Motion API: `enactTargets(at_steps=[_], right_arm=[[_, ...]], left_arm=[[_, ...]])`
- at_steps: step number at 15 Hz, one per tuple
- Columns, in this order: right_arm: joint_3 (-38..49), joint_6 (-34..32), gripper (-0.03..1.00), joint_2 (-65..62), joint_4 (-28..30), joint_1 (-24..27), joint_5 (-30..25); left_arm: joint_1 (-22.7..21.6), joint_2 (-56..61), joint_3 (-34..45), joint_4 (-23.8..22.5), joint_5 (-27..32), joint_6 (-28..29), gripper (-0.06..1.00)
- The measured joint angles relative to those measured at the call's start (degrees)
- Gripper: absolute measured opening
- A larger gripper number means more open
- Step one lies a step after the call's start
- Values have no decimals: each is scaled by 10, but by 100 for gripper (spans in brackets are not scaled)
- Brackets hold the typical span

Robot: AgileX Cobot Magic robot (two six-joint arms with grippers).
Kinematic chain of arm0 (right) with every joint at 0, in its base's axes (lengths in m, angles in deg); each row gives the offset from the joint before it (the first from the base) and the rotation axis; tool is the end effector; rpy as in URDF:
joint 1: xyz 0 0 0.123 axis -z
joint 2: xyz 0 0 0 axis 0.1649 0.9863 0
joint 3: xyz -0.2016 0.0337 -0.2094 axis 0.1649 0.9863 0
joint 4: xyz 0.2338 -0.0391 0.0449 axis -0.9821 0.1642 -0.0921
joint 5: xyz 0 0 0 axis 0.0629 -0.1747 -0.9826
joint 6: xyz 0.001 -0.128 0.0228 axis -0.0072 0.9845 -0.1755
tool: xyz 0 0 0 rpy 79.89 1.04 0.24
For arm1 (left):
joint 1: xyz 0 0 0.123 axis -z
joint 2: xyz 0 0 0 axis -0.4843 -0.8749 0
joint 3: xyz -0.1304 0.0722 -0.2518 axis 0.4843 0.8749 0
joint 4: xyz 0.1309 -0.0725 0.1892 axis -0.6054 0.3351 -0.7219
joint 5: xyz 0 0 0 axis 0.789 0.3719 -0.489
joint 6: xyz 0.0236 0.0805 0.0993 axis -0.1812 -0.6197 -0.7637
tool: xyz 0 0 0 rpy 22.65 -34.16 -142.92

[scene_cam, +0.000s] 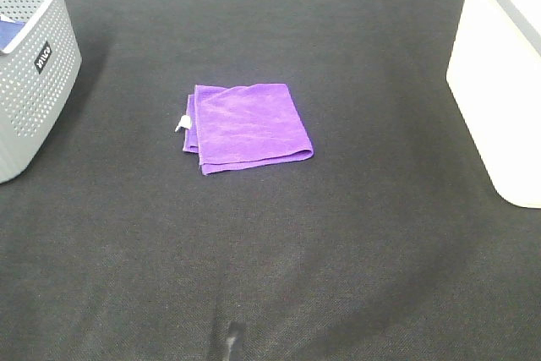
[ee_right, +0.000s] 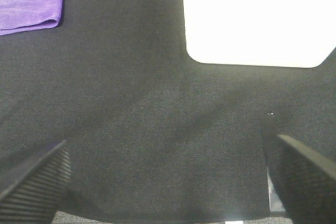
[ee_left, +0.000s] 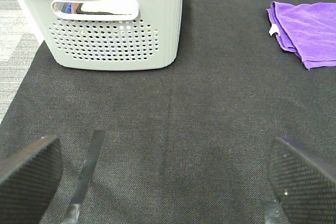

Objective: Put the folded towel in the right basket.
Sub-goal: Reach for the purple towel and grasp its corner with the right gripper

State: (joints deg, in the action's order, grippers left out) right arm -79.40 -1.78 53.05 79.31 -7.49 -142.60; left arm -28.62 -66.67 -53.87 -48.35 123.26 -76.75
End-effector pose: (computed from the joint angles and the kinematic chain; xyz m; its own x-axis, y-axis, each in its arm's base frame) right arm 0.0130 0.0023 0.2377 -0.5242 -0.0199 -0.8514 -0.0033 0.9998 -0.0213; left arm 0.0135 0.0066 0.2530 -0.4500 -0.0039 -0.8930 -0.0427 0.9989 0.0171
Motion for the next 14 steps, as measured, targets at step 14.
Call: enactTargets(at_steps=[14], right_arm=[[0,0,98,0,0,0,0]], left_arm=[[0,0,0,0,0,0,99]])
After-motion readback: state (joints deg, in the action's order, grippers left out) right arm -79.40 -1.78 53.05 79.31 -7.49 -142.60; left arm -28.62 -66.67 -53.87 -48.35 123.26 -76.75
